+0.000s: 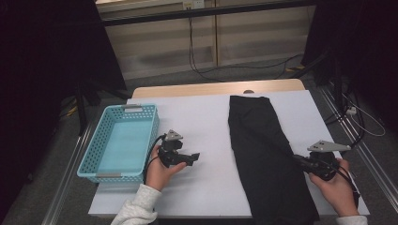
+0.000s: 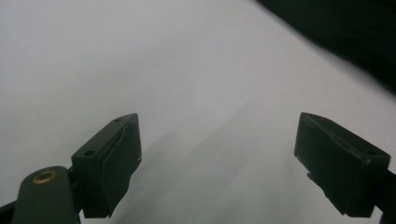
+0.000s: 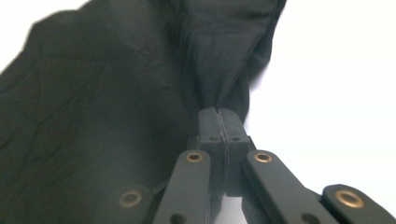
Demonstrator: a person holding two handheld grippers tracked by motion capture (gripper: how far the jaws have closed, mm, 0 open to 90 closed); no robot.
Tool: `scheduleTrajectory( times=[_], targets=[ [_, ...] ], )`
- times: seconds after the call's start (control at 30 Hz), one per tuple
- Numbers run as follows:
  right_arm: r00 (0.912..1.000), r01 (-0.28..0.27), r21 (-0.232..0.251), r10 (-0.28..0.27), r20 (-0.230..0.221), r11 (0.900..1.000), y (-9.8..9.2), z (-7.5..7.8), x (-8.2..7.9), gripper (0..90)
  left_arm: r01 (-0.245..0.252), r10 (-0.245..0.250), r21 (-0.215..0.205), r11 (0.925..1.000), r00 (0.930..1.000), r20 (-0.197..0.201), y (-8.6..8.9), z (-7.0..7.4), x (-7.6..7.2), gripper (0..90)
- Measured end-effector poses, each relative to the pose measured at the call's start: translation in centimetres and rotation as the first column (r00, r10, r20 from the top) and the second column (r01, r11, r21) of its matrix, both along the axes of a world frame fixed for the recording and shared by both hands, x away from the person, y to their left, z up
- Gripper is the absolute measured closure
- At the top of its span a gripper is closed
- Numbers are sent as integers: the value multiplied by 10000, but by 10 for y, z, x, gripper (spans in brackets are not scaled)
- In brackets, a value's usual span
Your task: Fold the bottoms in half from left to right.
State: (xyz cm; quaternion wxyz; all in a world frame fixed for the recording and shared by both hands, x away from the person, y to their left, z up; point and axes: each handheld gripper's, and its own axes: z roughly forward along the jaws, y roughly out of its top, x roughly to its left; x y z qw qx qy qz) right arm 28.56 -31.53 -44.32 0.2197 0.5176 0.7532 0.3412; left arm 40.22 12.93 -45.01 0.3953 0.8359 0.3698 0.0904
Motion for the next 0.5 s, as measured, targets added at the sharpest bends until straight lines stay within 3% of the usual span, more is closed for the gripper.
scheduleTrajectory(
  times=[0.1,0.2,0.5],
  targets=[
    [9998,86,-14,-86,-181,10000,-1,-10,4,882,10,-10,52,10000,10000,46,1,2,0,147],
    [9999,143,-146,-143,55,9998,0,-10,7,858,-6,6,33,10000,10000,96,1,3,0,146],
    [9988,60,-81,-56,483,9999,13,1,14,551,-31,31,85,10000,10000,24,5,3,-1,127]
  ],
)
